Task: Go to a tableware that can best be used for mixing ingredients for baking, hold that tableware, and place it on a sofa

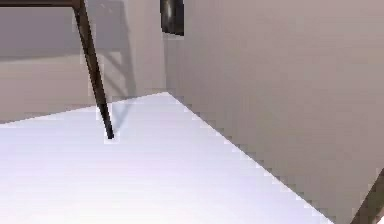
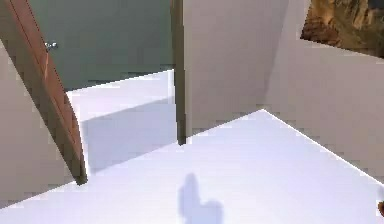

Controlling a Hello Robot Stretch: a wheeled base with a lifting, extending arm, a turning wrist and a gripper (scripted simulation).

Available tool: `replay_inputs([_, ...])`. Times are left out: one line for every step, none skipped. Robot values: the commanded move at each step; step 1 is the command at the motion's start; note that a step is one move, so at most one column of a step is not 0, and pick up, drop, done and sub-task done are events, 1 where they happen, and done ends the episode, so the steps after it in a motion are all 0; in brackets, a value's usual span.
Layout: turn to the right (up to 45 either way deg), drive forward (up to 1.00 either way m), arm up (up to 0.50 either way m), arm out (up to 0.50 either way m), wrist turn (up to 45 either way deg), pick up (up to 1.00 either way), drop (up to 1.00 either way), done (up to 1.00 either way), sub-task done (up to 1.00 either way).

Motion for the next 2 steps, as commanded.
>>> replay_inputs([45.0, 0.00, 0.00, 0.00, 0.0, 0.00, 0.00, 0.00, 0.00])
replay_inputs([24.0, 0.00, 0.00, 0.00, 0.0, 0.00, 0.00, 0.00, 0.00])
